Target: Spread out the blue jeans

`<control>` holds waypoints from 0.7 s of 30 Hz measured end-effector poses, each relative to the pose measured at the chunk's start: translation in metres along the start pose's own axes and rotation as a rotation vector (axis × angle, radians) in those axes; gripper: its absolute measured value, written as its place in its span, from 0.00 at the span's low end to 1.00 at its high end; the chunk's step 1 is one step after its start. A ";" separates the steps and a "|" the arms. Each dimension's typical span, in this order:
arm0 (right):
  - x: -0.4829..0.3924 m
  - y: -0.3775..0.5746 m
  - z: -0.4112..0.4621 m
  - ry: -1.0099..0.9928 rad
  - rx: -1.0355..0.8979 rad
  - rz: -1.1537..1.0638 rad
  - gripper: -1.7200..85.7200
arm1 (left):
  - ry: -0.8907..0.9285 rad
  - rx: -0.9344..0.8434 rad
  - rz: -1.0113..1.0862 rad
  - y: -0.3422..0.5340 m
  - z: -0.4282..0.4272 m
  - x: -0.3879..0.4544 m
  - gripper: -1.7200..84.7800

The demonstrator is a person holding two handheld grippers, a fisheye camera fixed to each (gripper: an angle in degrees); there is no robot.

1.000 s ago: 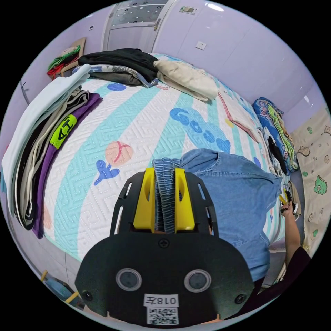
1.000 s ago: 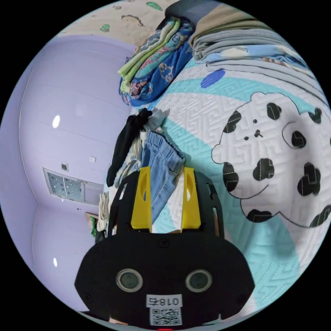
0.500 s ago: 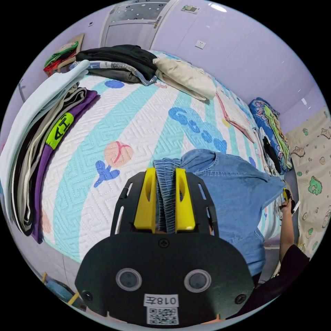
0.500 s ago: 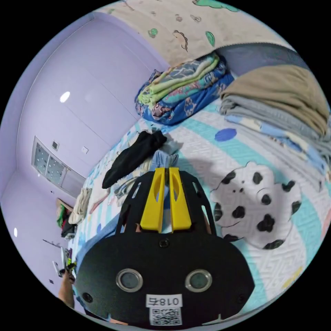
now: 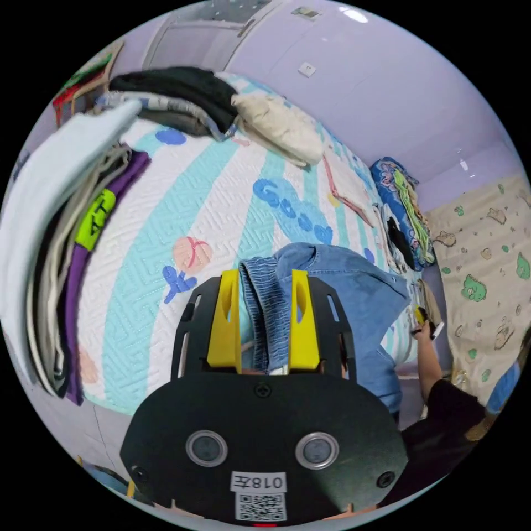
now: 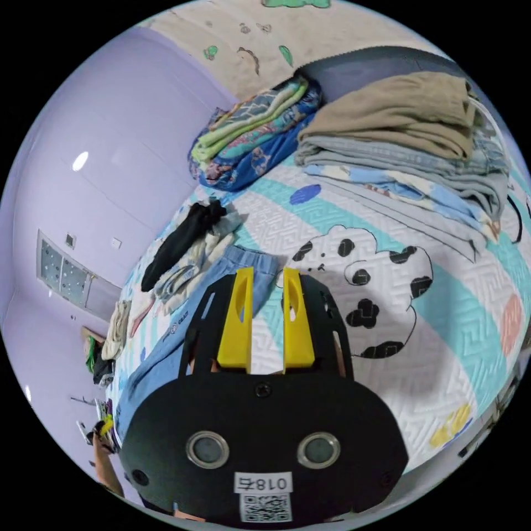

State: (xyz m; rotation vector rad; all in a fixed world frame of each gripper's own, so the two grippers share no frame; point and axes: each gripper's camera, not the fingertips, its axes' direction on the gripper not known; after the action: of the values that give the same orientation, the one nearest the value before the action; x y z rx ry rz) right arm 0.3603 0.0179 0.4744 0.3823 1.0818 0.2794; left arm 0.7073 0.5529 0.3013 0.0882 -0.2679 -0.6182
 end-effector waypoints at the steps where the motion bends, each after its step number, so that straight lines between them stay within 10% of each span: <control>1: -0.010 0.004 -0.001 -0.026 -0.002 -0.051 0.12 | -0.049 0.062 0.104 0.010 -0.020 0.031 0.16; 12: -0.124 0.015 0.087 0.057 -0.133 -0.411 0.13 | -0.055 -0.216 1.347 0.133 0.150 0.484 0.13; 21: -0.142 0.014 0.185 0.421 -0.229 -0.675 0.13 | -0.109 -0.390 1.304 0.124 0.226 0.529 0.02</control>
State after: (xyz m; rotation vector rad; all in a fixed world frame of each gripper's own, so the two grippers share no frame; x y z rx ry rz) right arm 0.4619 -0.0572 0.6706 -0.2686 1.5062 -0.1283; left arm 1.1286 0.3450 0.6563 -0.4753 -0.2483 0.6319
